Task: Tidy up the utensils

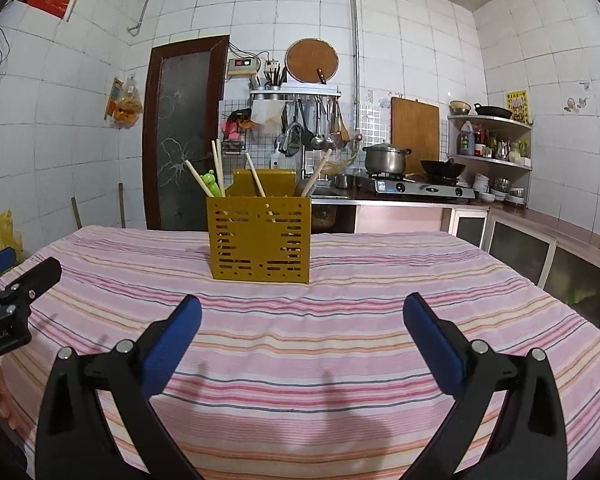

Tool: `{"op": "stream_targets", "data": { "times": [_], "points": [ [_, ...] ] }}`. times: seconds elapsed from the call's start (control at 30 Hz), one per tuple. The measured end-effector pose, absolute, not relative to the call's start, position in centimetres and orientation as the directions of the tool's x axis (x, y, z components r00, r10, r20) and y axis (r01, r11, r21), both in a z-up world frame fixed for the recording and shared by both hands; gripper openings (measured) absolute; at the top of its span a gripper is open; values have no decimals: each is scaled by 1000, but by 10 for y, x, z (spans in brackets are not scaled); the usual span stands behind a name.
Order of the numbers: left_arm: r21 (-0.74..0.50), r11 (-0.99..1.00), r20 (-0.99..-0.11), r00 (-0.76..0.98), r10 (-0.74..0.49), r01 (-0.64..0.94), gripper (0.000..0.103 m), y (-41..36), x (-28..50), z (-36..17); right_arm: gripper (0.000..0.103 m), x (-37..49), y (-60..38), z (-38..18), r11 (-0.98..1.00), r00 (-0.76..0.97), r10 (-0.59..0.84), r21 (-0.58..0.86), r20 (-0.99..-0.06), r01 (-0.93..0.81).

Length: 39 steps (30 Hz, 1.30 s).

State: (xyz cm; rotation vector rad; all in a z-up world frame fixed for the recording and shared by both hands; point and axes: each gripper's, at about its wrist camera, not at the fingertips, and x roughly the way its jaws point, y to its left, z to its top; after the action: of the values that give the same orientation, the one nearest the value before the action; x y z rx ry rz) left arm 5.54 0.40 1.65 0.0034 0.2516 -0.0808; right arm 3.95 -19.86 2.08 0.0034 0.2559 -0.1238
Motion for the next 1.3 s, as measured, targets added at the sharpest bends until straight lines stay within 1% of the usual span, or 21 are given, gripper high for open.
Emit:
{"op": "stream_targets", "data": {
  "times": [0.33, 1.3],
  "points": [
    [9, 997, -243, 967, -73, 78, 98, 1, 55, 17, 99, 38, -200, 20, 992, 960, -120, -5, -253, 123],
    [-4, 997, -246, 966, -81, 83, 98, 4, 54, 17, 99, 35, -201, 19, 992, 960, -124, -12, -253, 125]
  ]
}}
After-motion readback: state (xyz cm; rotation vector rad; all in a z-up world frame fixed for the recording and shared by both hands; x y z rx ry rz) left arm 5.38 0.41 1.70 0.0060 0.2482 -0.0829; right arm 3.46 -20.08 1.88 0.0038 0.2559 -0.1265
